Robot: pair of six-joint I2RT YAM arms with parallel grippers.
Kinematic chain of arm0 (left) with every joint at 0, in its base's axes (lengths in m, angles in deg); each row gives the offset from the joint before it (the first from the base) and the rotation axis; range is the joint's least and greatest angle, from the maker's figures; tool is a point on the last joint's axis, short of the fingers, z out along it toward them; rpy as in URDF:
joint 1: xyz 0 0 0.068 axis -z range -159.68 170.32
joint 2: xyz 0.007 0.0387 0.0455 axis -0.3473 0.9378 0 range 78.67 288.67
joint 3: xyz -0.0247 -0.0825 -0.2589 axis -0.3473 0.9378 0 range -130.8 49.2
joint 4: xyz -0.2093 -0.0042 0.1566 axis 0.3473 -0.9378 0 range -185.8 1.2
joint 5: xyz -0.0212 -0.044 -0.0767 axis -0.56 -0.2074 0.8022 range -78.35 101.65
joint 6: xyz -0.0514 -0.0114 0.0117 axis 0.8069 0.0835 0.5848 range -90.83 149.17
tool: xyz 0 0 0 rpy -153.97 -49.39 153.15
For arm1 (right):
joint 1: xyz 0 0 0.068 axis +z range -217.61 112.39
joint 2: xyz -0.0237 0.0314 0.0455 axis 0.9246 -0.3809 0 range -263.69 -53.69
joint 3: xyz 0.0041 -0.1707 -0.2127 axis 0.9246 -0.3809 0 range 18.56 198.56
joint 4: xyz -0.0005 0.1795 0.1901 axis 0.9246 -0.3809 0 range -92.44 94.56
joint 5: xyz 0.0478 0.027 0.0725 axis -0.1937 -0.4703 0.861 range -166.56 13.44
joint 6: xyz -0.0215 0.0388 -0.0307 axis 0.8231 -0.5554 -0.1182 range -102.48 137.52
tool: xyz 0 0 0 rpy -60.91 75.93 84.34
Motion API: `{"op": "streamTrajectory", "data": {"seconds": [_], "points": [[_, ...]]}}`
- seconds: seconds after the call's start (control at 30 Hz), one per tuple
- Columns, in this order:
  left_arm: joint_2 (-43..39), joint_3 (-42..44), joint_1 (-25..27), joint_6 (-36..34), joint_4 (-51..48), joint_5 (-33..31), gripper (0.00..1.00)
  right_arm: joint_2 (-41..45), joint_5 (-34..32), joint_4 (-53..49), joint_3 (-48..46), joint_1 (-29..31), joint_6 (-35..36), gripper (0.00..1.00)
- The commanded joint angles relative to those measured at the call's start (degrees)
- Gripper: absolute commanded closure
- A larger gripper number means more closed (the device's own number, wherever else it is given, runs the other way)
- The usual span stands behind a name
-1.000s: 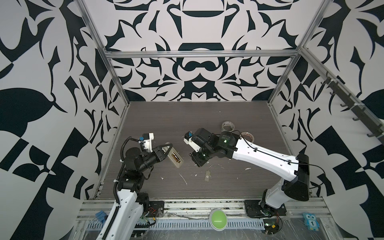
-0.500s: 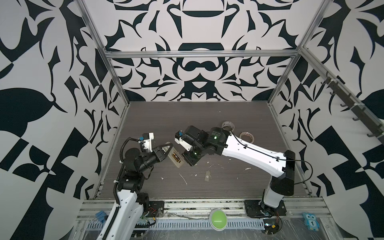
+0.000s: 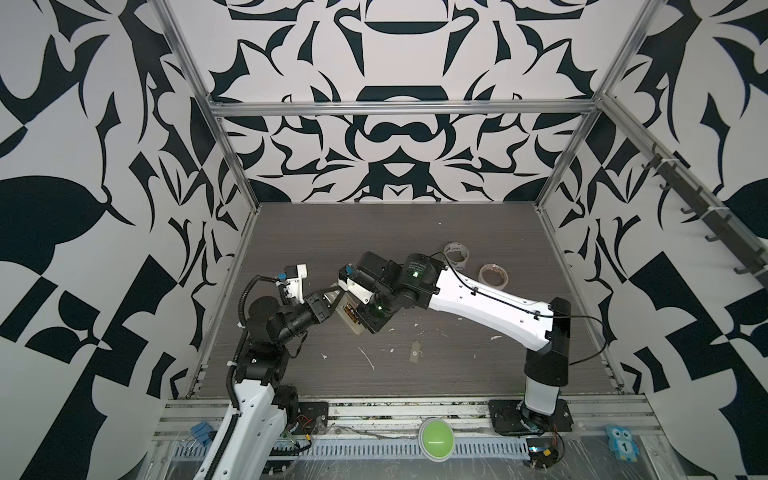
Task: Load the batteries into the remote control
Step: 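Lower the battery into the compartment beside the first battery, then press the held battery down into the compartment with the right gripper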
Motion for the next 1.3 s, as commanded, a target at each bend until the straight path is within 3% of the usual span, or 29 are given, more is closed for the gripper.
{"op": "streamTrajectory", "data": {"seconds": [0.0, 1.27], "points": [[0.3, 1.0, -0.2, 1.0, 3.1, 1.5, 1.0, 0.3, 0.5, -0.9, 3.2, 0.6, 0.9, 1.0], [0.0, 0.8, -0.2, 3.9, 5.0, 3.7, 1.0, -4.8, -2.8, -4.6, 9.0, 1.0, 2.0, 1.0]]}}
